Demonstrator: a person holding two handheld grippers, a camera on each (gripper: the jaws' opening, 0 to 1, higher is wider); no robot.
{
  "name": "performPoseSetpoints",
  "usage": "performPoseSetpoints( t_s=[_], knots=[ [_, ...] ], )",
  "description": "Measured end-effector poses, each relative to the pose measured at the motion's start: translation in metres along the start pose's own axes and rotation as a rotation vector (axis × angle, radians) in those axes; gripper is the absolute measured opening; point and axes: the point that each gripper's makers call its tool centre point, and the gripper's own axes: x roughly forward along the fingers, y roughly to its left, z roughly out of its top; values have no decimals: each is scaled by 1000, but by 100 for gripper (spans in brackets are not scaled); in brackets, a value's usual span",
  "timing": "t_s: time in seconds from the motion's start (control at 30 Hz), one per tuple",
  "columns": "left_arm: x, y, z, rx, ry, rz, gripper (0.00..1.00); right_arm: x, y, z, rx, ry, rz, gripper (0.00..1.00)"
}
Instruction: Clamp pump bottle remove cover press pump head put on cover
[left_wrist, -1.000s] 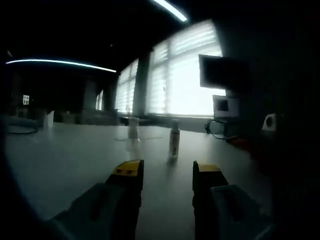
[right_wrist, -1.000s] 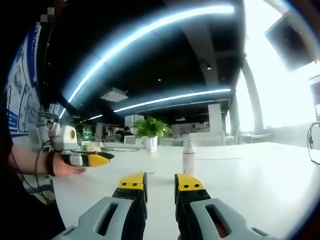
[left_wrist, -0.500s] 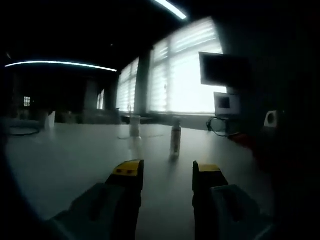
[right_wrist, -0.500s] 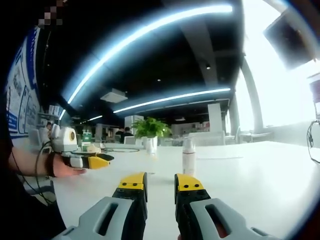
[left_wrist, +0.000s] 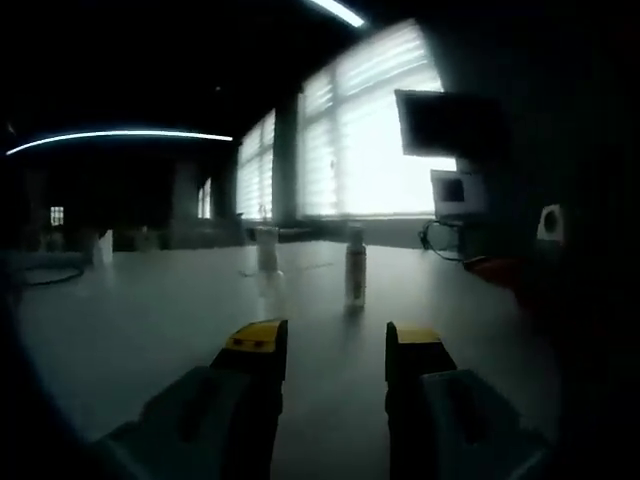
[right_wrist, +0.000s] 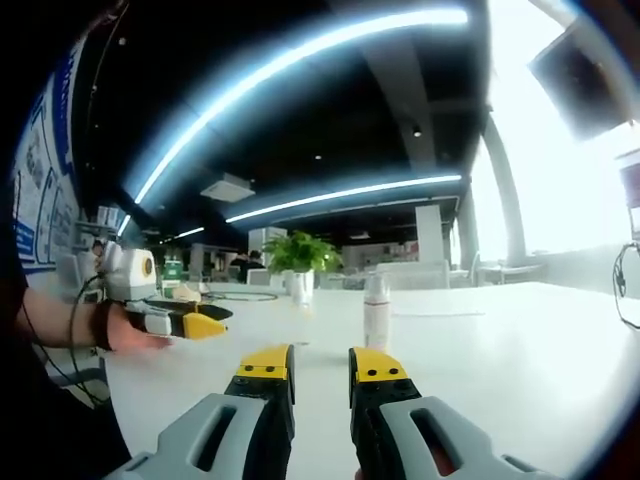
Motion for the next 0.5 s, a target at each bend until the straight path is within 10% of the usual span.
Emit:
performPoseSetpoints(
  t_s=[0.5],
  knots=[
    [42,-14,12,10,33,5,30,0,-2,-1,0,2,1,16]
  ],
)
